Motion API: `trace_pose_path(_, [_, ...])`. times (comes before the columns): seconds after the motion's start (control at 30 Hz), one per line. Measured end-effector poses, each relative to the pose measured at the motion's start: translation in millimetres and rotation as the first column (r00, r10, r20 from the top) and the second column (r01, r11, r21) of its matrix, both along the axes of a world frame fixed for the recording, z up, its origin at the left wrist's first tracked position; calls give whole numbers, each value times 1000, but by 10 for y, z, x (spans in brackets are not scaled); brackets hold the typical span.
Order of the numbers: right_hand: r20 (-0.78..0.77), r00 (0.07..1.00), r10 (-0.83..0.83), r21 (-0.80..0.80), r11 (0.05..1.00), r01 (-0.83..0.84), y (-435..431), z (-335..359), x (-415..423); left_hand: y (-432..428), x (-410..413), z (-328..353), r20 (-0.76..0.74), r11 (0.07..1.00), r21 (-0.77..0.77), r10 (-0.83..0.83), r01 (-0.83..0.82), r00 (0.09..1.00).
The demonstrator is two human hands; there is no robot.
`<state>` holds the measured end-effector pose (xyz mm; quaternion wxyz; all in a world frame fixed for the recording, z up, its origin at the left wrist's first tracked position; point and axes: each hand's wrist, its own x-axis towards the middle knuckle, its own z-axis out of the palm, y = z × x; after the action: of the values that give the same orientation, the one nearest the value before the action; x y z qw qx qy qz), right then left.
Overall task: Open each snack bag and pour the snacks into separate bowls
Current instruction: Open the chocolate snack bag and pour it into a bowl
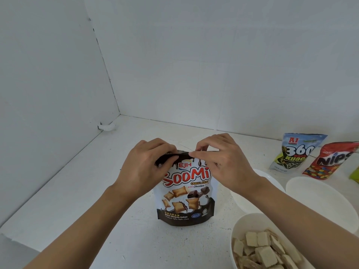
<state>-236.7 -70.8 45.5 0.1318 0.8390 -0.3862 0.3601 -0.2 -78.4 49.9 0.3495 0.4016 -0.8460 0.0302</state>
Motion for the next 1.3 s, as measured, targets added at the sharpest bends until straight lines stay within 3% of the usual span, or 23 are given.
trace_pose_path(0.27, [23,999,-41,41,998,40,32,9,43,11,22,40,-112,994,107,40,-28,993])
trace_pose_path(0.5, [230,973,-9,407,909,-88,43,87,94,86,-114,-3,-191,990,129,75,-50,979])
trace_pose_path(0.67, [314,949,-19,493,858,-146,56,182,111,124,-133,3,-222,993,113,40,-15,974])
trace_pose_path(0.87, [211,976,-47,505,861,-67,87,221,134,122,-82,3,-177,993,114,12,9,984])
trace_pose_path(1.0, [-35,995,-92,341,935,99,71,165,146,109,-36,25,-148,990,137,39,-19,988])
trace_pose_path(1.3, [-201,969,-146,241,951,193,123,42,84,144,-36,63,-28,983,177,-43,47,999])
